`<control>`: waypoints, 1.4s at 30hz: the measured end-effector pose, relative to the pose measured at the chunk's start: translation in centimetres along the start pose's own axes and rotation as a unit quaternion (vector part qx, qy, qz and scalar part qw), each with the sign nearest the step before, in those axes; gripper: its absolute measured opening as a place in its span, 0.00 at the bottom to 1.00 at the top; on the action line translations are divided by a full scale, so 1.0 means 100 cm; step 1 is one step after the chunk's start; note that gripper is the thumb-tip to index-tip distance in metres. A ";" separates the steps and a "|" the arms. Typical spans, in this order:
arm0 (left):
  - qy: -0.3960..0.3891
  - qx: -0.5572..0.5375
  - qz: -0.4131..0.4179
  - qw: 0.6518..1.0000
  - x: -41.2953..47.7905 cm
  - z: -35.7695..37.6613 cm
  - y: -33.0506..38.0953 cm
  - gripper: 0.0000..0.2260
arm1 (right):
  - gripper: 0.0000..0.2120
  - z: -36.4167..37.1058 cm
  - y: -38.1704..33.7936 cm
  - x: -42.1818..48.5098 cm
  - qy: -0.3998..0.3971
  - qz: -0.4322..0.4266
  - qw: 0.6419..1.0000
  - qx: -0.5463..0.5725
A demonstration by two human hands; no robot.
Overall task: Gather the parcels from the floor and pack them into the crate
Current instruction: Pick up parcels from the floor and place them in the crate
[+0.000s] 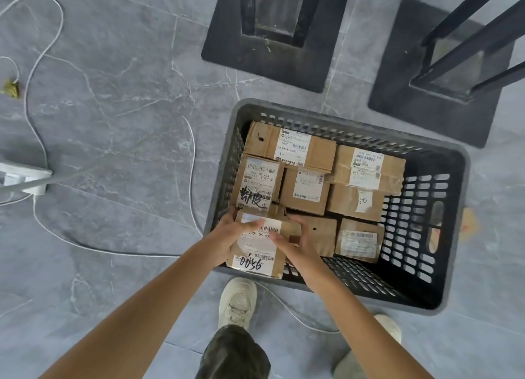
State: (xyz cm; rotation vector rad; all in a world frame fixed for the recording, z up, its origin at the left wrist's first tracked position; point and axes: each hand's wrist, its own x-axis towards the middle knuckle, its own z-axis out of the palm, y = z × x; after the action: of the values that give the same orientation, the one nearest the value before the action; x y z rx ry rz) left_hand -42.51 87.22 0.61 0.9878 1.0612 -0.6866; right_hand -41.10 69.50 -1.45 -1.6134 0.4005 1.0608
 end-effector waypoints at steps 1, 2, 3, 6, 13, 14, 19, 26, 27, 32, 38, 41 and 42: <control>-0.014 -0.018 0.006 1.000 -0.001 -0.001 0.000 0.35 | 0.35 -0.001 0.000 0.001 -0.009 -0.002 1.000 0.000; -0.027 -0.033 0.012 0.999 -0.002 -0.002 0.000 0.34 | 0.34 -0.002 0.000 0.002 -0.018 -0.004 1.000 -0.001; -0.036 -0.045 0.019 0.998 -0.002 -0.003 0.000 0.31 | 0.33 -0.003 -0.001 0.003 -0.027 -0.004 1.000 -0.002; -0.040 -0.062 0.035 0.997 -0.004 -0.004 -0.001 0.28 | 0.31 -0.006 -0.004 0.006 -0.042 0.003 0.999 -0.001; 0.003 0.041 0.026 0.999 -0.006 0.002 0.001 0.31 | 0.36 -0.019 -0.014 0.003 -0.070 0.056 0.996 0.016; 0.007 0.090 0.016 0.996 -0.010 0.006 0.003 0.32 | 0.34 -0.024 -0.017 0.001 -0.077 0.064 0.995 0.020; 0.073 0.294 0.074 0.950 -0.022 0.042 -0.003 0.30 | 0.31 -0.060 -0.020 -0.011 -0.036 0.037 0.997 0.056; 0.084 0.426 0.254 0.864 0.010 0.102 0.023 0.22 | 0.18 -0.077 -0.052 0.040 0.118 0.057 0.991 0.032; 0.094 0.444 0.257 0.853 0.015 0.106 0.024 0.25 | 0.20 -0.074 -0.055 0.049 0.114 0.067 0.991 0.031; 0.188 0.603 0.265 0.729 0.032 0.097 0.008 0.33 | 0.29 -0.049 -0.053 0.078 0.102 0.053 0.993 -0.003; 0.170 0.799 0.212 0.537 0.043 0.061 -0.016 0.44 | 0.29 -0.038 -0.028 0.087 0.163 0.038 0.985 0.034; 0.161 0.817 0.207 0.513 0.044 0.056 -0.012 0.44 | 0.31 -0.037 -0.026 0.089 0.170 0.049 0.981 0.084; 0.155 0.822 0.206 0.507 0.043 0.056 -0.010 0.44 | 0.32 -0.035 -0.025 0.089 0.177 0.061 0.978 0.091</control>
State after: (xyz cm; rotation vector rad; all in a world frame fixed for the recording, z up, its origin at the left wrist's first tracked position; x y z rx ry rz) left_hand -39.64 81.69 -2.80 3.0002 0.0138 -1.0676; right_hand -32.93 69.50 -7.09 -1.6281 0.8189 0.7981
